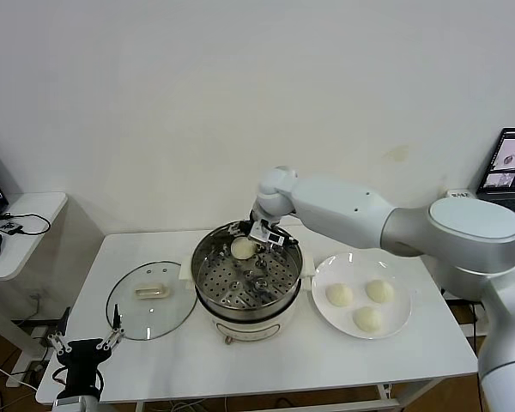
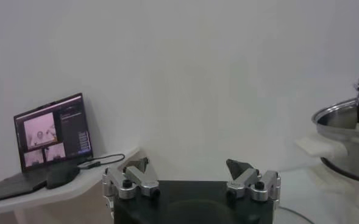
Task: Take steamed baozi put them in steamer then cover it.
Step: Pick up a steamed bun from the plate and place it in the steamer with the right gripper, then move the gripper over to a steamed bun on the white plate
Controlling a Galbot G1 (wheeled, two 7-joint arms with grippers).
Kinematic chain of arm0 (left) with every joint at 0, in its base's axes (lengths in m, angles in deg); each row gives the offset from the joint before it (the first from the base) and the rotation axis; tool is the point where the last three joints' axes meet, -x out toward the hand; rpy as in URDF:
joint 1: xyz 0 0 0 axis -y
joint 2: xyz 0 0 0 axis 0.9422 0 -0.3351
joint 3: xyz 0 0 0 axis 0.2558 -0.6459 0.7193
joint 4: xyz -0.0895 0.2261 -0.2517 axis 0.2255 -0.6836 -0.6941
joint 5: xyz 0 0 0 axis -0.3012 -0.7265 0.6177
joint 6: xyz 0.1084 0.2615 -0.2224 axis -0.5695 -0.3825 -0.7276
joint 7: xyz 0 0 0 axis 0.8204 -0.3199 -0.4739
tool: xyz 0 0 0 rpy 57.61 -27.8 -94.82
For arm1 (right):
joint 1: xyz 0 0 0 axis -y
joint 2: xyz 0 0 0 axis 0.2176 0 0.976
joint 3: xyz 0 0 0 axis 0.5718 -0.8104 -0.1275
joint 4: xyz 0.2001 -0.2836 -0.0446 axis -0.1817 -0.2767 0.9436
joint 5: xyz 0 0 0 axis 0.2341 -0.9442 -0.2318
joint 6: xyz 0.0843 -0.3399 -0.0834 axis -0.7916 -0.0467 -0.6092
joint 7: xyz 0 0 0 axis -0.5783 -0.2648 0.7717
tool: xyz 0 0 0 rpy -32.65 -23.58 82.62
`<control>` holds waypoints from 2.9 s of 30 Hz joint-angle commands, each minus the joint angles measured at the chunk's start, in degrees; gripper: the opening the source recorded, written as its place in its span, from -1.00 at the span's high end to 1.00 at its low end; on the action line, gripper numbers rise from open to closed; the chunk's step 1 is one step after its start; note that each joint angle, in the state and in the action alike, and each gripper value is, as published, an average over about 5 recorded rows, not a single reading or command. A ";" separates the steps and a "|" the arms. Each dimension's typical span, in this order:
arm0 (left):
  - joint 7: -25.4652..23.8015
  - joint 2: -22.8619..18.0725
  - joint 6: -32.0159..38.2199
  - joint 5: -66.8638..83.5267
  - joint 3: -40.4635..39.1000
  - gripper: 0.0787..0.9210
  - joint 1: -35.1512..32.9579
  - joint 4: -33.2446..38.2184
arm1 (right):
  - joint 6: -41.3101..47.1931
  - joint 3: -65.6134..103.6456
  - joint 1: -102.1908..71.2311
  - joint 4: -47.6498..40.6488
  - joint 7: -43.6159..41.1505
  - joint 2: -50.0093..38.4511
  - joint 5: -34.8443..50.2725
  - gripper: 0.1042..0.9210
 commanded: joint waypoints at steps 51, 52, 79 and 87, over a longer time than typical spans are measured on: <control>-0.53 1.70 -0.94 -0.78 0.25 -0.77 1.52 0.00 | 32.59 18.16 -26.81 15.88 -5.29 -32.49 3.51 -0.76; -0.52 1.70 -0.94 -0.76 0.29 -0.77 1.57 -0.08 | 32.60 18.15 -26.89 15.50 -5.26 -32.05 3.40 -0.76; -0.36 1.45 -0.74 -0.81 0.51 -0.77 1.91 -0.85 | 32.55 19.90 -28.37 8.15 -4.91 -26.93 -0.44 -0.59; -0.30 1.43 -0.73 -0.80 0.61 -0.77 1.71 -0.54 | 32.47 20.26 -28.14 7.92 -5.56 -26.62 -0.35 -0.45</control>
